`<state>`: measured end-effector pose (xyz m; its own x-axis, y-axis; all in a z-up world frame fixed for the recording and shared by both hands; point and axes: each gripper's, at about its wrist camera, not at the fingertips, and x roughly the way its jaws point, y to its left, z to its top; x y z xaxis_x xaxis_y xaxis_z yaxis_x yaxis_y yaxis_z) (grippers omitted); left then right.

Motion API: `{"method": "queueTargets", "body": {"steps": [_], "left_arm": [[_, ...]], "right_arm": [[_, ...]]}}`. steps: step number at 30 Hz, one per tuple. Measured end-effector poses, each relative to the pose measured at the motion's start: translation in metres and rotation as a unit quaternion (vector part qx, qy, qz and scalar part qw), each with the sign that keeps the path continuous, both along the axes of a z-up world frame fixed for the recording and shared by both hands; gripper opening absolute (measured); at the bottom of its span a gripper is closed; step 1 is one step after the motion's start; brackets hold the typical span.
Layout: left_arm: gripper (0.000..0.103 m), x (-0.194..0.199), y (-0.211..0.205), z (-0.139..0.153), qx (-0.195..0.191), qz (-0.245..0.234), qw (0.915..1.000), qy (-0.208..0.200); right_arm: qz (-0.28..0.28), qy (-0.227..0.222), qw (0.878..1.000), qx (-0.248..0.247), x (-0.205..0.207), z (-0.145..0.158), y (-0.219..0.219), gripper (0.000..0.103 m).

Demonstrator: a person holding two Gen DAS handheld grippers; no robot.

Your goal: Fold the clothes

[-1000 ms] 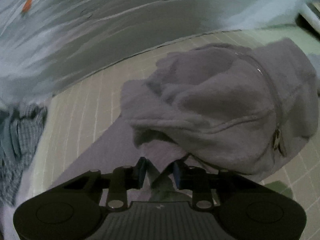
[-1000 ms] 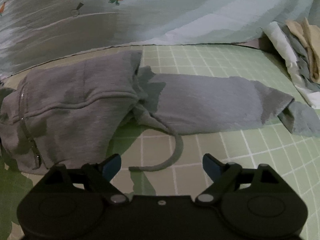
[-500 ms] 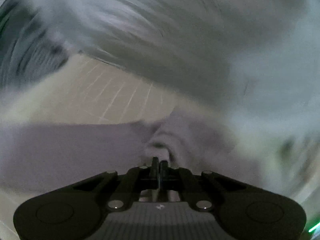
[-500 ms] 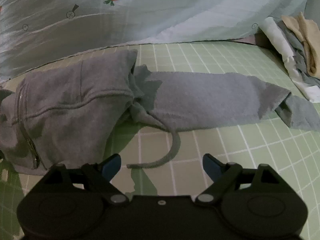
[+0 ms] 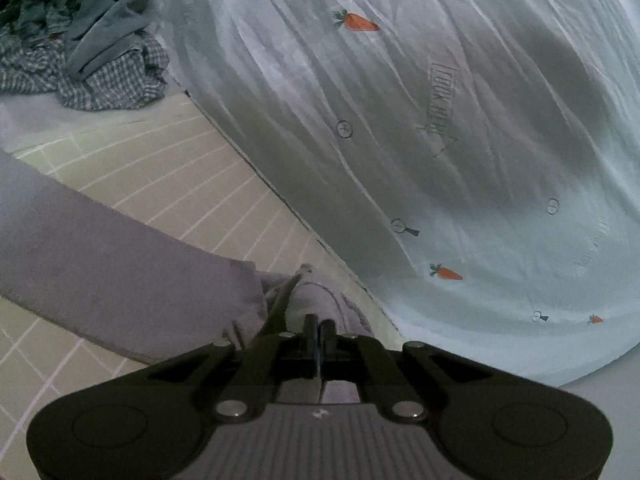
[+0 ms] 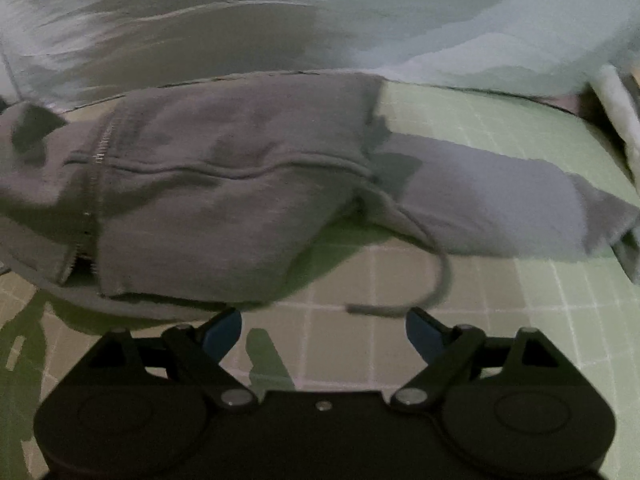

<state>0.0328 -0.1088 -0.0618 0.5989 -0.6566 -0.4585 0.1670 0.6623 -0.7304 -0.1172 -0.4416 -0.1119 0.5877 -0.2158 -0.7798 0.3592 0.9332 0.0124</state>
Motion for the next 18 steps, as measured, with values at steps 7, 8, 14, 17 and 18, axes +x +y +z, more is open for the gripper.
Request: {"method": "queueTargets", "body": {"steps": [7,8,14,17,18], "left_arm": [[0.000,0.000,-0.001,-0.001,0.009,0.003,1.0000,0.002],[0.000,0.000,0.000,-0.001,0.010,0.004,0.9999,0.003],[0.000,0.003,0.005,-0.009,0.017,0.021,0.9994,0.024],[0.000,0.004,0.005,-0.012,0.020,0.024,0.9990,0.031],[0.000,0.005,0.005,-0.012,0.021,0.024,0.9989,0.033]], "right_arm": [[0.048,0.013,0.998,-0.045,0.019,-0.009,0.018,0.092],[0.046,0.010,0.998,-0.049,0.020,-0.009,0.018,0.093],[-0.016,-0.078,0.994,-0.079,0.015,0.018,0.003,0.093],[-0.046,-0.119,0.987,-0.100,0.010,0.031,-0.003,0.096],[-0.046,-0.116,0.987,-0.101,0.011,0.031,-0.004,0.097]]}}
